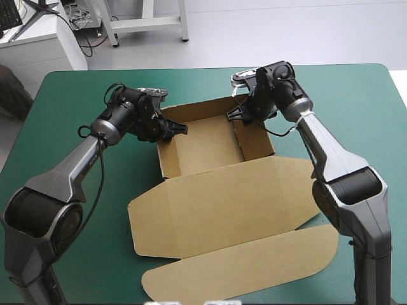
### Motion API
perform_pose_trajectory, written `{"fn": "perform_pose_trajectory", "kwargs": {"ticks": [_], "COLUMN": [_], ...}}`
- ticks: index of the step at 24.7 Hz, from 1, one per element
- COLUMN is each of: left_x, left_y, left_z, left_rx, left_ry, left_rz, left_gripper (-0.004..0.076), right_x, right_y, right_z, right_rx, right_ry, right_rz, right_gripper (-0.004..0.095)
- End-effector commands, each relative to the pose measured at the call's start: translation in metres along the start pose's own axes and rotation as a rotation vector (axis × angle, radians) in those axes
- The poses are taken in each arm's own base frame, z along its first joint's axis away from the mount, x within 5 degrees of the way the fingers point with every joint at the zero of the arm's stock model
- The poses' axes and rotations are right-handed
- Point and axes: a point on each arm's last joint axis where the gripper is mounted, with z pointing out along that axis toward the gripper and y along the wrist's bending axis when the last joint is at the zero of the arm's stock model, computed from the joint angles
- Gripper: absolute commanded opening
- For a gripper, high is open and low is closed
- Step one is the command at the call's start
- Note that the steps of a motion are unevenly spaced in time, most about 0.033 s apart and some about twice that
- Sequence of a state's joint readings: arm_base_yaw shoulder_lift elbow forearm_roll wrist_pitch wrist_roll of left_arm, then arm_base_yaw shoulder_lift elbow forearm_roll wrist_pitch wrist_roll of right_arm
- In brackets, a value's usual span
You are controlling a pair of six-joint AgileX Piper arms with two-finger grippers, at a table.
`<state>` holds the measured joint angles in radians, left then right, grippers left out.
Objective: Fold the box
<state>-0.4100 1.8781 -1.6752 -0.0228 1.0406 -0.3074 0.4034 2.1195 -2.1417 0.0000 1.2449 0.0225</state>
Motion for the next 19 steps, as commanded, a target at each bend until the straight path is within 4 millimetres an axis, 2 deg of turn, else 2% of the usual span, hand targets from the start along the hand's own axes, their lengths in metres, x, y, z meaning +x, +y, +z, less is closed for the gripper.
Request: {"fn": "perform_pose_trajectory", "kwargs": {"ticks": [1,5,7,12,15,19], "left_x": [-0.007,-0.008,-0.012,-0.021,-0.025,-0.019], "left_y": [-0.004,-0.001,-0.003,0.003,-0.001,-0.004], "left_z": [-0.037,-0.042,-0.056,-0.097,-0.124,-0.166], "left_rx": [0.022,-0.011,-0.009,-0.105,-0.061,0.0], "left_ry": [-0.113,-0.107,-0.12,-0.142,-0.212,-0.305], "left_rz": [-0.04,-0.057,-0.071,-0.042,0.034,0.131], "left_gripper": [0.033,0.033,0.033,0.033,0.033,0.0326], "right_x": [-0.005,-0.006,-0.006,-0.004,-0.002,0.003], "right_y": [-0.004,-0.005,-0.004,-0.005,-0.006,-0.009], "right_z": [-0.047,-0.05,-0.051,-0.074,-0.094,-0.125], "right_rx": [0.001,0.009,0.006,0.007,0.018,0.05], "right_ry": [-0.104,-0.113,-0.115,-0.16,-0.201,-0.263], "right_rz": [0.014,0.085,0.091,0.083,0.062,0.051], "right_gripper": [0.0458,0.0458,0.0458,0.0458,0.0458,0.0458]}}
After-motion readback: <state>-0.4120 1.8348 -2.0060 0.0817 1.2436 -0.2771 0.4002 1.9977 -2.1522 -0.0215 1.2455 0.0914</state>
